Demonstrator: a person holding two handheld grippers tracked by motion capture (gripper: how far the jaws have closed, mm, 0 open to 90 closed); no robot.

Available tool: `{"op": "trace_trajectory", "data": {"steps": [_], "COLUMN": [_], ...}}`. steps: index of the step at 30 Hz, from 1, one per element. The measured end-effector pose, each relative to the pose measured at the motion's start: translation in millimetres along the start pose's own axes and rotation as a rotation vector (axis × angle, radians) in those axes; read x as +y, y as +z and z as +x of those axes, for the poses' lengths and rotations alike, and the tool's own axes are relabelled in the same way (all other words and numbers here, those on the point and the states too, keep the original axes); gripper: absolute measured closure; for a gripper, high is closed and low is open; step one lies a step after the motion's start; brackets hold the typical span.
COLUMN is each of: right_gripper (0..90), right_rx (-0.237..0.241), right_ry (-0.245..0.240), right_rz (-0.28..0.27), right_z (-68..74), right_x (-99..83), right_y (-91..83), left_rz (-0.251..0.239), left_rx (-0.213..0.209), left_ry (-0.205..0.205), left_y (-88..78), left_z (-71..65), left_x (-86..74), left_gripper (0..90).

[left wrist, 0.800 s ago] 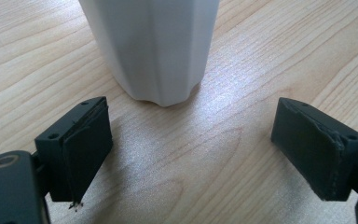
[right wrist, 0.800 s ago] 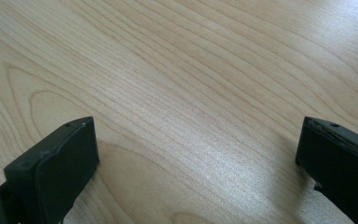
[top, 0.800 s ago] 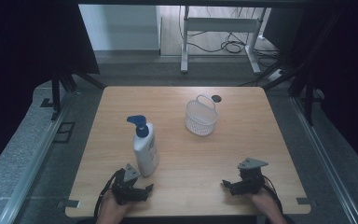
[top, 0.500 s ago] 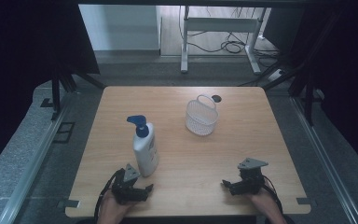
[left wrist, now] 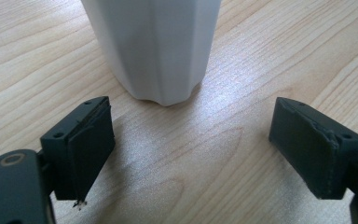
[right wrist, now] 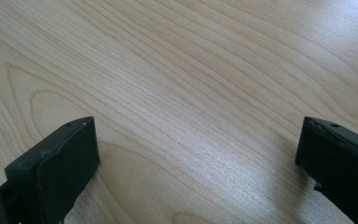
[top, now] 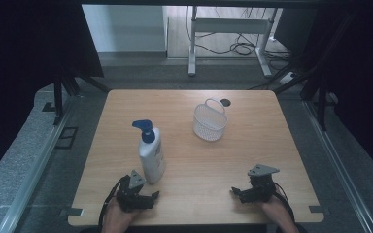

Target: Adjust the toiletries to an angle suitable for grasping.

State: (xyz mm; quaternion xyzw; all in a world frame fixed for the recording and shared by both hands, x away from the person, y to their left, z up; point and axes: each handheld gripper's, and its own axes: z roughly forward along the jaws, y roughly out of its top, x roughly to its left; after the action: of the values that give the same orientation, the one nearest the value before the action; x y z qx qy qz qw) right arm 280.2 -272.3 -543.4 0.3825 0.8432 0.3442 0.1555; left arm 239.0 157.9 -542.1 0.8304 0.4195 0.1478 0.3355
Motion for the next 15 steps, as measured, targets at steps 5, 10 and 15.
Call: {"op": "trace_trajectory", "data": {"steps": [5, 10, 15], "right_gripper": [0.0, 0.0, 0.0], "right_rx": [0.0, 0.001, 0.001], "right_ry": [0.0, -0.001, 0.0], "right_rz": [0.0, 0.0, 0.0], "right_z": [0.0, -0.1, 0.0], "right_x": [0.0, 0.0, 0.0], "right_y": [0.0, 0.0, 0.0], "left_rz": [0.008, 0.019, 0.027], "left_rx": [0.008, -0.018, -0.001], "left_ry": [-0.007, -0.007, 0.003], "left_y": [-3.7, -6.1, -10.1], "left_z": [1.1, 2.5, 3.4], "left_x": [0.7, 1.5, 2.9], "left_gripper": [24.6, 30.4, 41.2]}}
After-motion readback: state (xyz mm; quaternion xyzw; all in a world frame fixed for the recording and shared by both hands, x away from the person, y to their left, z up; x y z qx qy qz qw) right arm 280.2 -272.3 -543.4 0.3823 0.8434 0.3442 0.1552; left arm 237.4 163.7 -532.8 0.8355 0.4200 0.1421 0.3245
